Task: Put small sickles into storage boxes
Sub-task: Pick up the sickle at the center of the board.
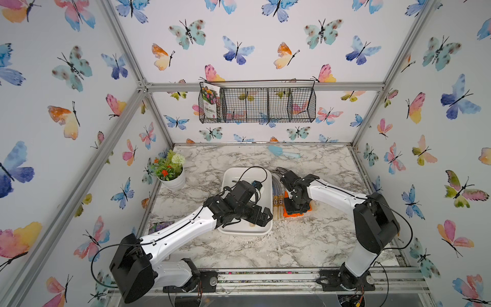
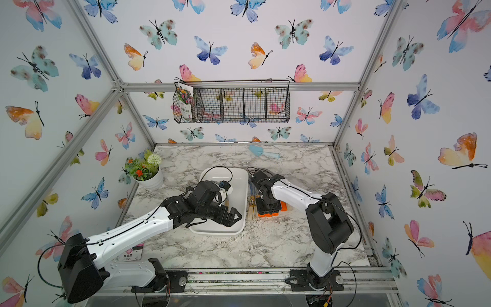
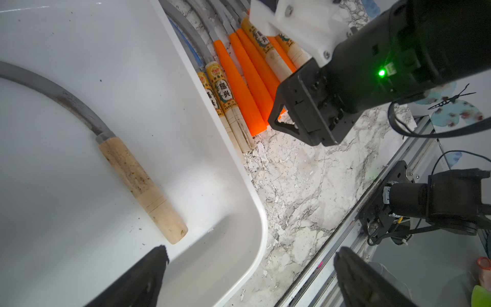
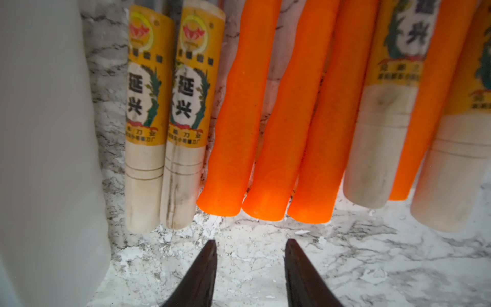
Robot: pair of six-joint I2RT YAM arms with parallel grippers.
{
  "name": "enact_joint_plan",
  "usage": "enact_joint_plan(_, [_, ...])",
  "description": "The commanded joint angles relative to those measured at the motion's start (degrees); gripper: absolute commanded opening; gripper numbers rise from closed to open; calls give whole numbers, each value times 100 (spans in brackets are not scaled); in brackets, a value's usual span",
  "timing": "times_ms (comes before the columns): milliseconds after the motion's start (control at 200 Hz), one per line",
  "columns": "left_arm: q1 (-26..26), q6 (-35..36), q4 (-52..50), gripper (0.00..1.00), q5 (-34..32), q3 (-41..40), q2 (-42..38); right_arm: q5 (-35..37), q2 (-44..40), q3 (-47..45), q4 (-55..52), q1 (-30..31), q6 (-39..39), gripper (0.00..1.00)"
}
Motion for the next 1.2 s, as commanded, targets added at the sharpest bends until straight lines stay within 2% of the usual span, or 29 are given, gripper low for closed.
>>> enact_joint_plan(0, [30, 58, 116, 98, 127, 18, 57, 100, 30, -119, 209, -80, 42, 43])
enact_joint_plan(390, [27, 60, 134, 98, 130, -57, 114, 59, 413, -116, 485, -330, -113, 36])
enact_joint_plan(851, [26, 14, 151, 98, 64, -63, 147, -15, 842, -264, 829, -421, -215, 35])
enact_joint_plan(946, [28, -3, 151, 98, 56, -90, 128, -41, 846, -349, 892, -430, -215, 31])
enact_joint_plan(1196, [30, -3, 125, 99, 51, -112, 84, -7, 753, -343, 821, -430, -207, 12])
